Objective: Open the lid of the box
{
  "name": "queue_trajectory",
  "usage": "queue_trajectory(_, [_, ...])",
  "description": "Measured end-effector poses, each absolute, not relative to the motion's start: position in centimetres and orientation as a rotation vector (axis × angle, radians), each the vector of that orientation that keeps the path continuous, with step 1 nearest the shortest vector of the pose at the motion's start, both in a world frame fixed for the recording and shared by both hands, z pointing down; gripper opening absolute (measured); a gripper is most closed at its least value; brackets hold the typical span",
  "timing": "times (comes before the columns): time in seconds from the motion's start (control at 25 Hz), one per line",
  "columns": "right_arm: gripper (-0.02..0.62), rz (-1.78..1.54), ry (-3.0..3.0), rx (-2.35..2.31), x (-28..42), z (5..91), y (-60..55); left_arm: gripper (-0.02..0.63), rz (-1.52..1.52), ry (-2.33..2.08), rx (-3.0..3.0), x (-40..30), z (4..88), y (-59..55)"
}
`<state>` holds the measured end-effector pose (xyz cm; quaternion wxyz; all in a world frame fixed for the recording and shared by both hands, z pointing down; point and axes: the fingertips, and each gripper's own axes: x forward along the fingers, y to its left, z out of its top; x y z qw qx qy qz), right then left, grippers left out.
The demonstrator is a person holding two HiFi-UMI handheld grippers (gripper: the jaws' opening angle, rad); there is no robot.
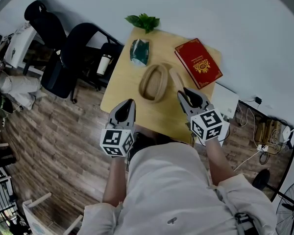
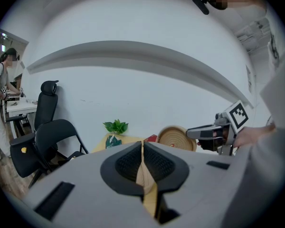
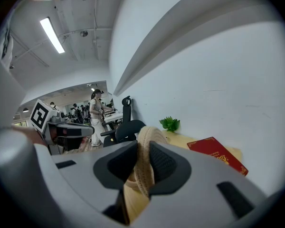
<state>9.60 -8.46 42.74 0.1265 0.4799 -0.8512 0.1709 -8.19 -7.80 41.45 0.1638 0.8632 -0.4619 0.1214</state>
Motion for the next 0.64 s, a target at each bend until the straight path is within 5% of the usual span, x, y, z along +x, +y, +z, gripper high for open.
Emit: queue_trajectory(0.64, [0.08,0.509,-2.482,1.38,9.78,42.84,-8.42,0.017,0.351,-1.317,2.467,-7.76,41.31,-7.62])
